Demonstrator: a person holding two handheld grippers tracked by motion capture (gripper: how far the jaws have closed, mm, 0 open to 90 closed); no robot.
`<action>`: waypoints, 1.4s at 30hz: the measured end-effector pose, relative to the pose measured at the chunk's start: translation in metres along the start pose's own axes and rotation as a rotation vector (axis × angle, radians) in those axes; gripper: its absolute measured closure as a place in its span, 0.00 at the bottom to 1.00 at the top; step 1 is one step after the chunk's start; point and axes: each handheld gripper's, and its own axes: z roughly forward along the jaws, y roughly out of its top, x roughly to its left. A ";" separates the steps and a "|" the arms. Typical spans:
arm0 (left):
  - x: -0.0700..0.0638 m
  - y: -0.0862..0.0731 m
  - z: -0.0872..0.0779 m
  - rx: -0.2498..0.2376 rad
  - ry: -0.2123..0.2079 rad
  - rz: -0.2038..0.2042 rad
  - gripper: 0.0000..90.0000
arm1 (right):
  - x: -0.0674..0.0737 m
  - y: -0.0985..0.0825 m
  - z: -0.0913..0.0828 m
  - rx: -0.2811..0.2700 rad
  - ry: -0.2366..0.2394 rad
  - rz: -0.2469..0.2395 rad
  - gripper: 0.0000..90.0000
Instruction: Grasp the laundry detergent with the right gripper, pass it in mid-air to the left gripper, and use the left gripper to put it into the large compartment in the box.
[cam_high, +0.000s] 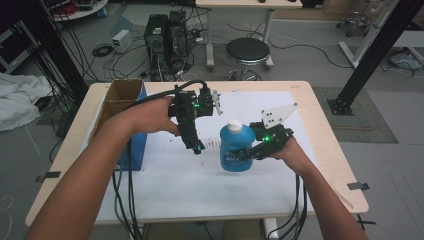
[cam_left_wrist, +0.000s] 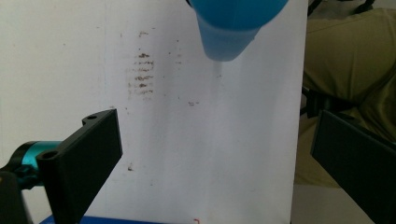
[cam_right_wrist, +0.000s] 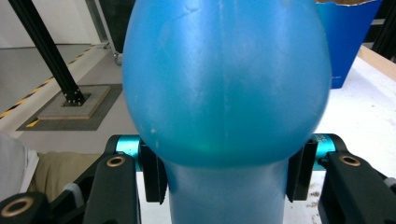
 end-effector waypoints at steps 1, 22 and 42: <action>0.000 0.000 0.000 0.000 0.000 0.000 0.02 | 0.000 0.001 0.002 0.002 0.002 -0.003 0.49; -0.004 0.025 0.002 0.006 -0.023 0.036 0.02 | -0.002 0.008 0.018 0.021 0.022 -0.005 0.49; -0.005 0.041 0.007 0.020 -0.031 0.059 0.02 | -0.002 0.014 0.031 0.027 0.045 -0.017 0.49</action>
